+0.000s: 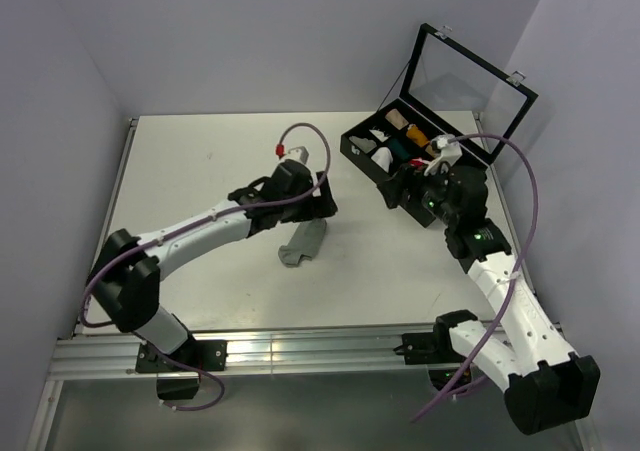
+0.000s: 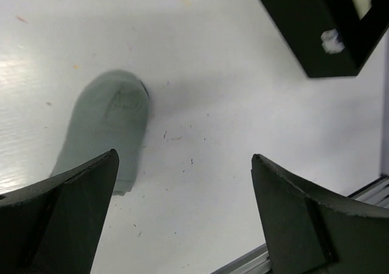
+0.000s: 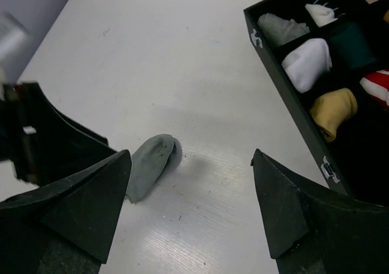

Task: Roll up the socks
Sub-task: Move the sock to the center of the board.

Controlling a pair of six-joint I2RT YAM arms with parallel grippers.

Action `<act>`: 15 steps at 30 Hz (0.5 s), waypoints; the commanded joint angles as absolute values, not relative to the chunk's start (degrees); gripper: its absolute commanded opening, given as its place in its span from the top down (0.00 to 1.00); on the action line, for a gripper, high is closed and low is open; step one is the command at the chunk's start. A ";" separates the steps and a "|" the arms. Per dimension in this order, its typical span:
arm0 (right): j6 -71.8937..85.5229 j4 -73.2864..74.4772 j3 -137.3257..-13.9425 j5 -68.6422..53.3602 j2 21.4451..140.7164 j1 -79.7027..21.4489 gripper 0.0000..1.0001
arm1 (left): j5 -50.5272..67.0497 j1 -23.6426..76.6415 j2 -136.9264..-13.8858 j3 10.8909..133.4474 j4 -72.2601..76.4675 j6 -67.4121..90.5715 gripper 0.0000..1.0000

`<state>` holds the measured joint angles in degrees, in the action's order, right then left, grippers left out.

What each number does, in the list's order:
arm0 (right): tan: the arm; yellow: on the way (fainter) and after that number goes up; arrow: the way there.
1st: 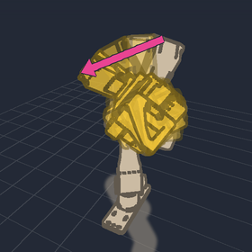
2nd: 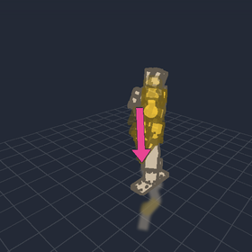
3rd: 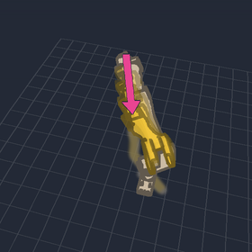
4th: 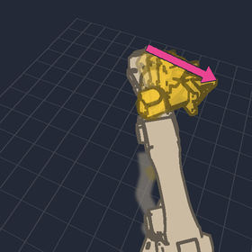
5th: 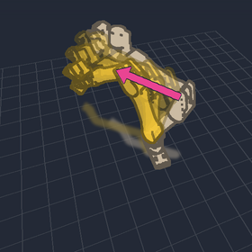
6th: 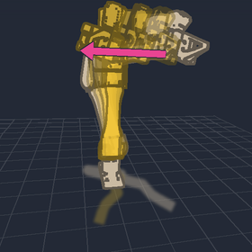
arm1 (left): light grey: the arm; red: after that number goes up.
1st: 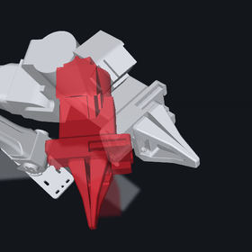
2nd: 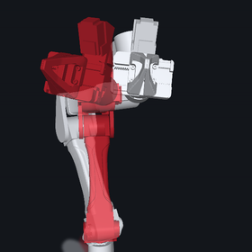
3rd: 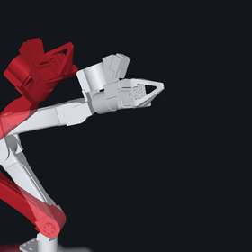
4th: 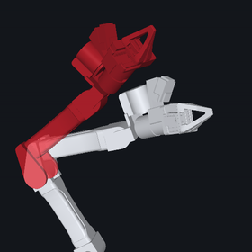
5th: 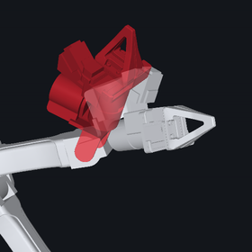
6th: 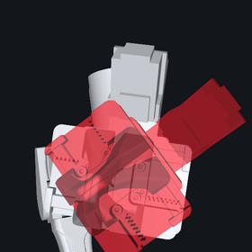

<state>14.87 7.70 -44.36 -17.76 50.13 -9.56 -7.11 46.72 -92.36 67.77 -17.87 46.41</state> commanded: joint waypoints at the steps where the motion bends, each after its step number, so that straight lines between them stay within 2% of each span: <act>1: 9.77 7.03 -44.91 -13.98 51.67 -16.58 0.12 | -7.39 41.86 -86.42 67.25 -17.84 48.42 0.04; 9: 6.07 4.57 -44.38 -12.65 59.49 -32.15 0.13 | -0.18 25.42 -75.42 56.70 -18.02 49.75 0.02; 15: 3.43 2.81 -46.57 -8.18 71.34 -43.40 0.13 | 4.39 16.18 -68.74 53.09 -22.32 45.01 0.01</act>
